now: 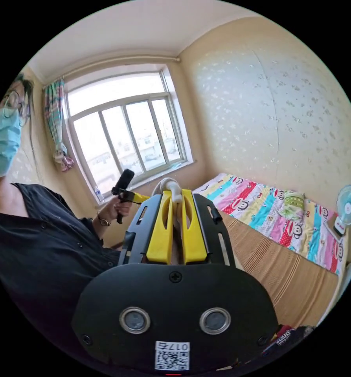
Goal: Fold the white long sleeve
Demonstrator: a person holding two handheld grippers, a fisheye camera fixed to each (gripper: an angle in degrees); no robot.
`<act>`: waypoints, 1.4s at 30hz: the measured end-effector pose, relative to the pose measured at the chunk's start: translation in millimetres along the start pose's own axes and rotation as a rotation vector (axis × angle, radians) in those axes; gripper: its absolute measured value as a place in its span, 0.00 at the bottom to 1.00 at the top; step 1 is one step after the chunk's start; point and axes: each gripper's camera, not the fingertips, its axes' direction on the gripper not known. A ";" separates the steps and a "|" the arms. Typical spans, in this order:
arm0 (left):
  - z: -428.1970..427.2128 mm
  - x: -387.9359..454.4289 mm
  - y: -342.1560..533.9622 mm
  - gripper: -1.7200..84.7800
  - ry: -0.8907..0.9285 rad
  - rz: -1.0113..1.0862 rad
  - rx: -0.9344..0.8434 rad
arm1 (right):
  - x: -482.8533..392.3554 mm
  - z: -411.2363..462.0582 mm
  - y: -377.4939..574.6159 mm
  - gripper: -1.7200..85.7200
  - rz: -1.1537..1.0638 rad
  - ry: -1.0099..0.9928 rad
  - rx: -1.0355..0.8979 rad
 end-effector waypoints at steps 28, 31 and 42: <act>104.0 165.6 -8.3 0.03 -0.262 0.442 0.284 | -18.7 -23.7 51.8 0.05 0.122 -0.090 0.058; 83.0 183.9 -17.1 0.03 -0.196 0.461 0.299 | -11.3 -24.8 88.1 0.08 0.125 -0.076 0.002; 8.6 225.3 -26.8 0.03 -0.291 0.463 0.461 | 8.4 42.6 86.2 0.07 0.133 -0.317 -0.118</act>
